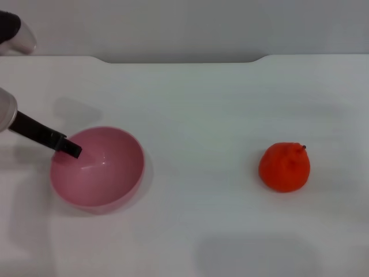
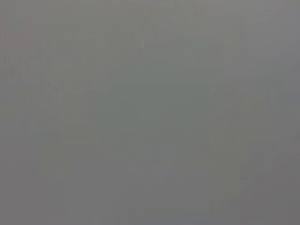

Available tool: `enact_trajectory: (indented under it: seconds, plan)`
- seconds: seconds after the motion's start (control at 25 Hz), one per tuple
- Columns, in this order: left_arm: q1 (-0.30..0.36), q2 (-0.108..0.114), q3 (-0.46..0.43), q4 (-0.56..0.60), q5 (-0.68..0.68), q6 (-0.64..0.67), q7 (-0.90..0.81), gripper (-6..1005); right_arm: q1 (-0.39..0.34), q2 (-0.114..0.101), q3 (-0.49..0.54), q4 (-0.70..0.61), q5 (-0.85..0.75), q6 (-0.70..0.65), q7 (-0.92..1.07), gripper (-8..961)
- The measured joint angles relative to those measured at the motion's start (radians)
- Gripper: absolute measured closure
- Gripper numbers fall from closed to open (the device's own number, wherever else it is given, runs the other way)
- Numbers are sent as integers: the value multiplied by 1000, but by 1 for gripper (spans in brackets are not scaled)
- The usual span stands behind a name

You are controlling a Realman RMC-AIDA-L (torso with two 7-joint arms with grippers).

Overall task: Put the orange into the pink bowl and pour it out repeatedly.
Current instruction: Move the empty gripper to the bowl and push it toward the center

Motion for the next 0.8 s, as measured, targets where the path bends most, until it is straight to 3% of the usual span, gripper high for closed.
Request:
enact_trajectory:
  seconds: [0.6,0.8]
  plan:
    - [24,-2,41,-62,4,-39,-25,201,3,-2,-2,-4,0,7,0,360]
    - [28,0,41,-60,6,-48,-29,297,2,-2,-2,-6,0,8,0,360]
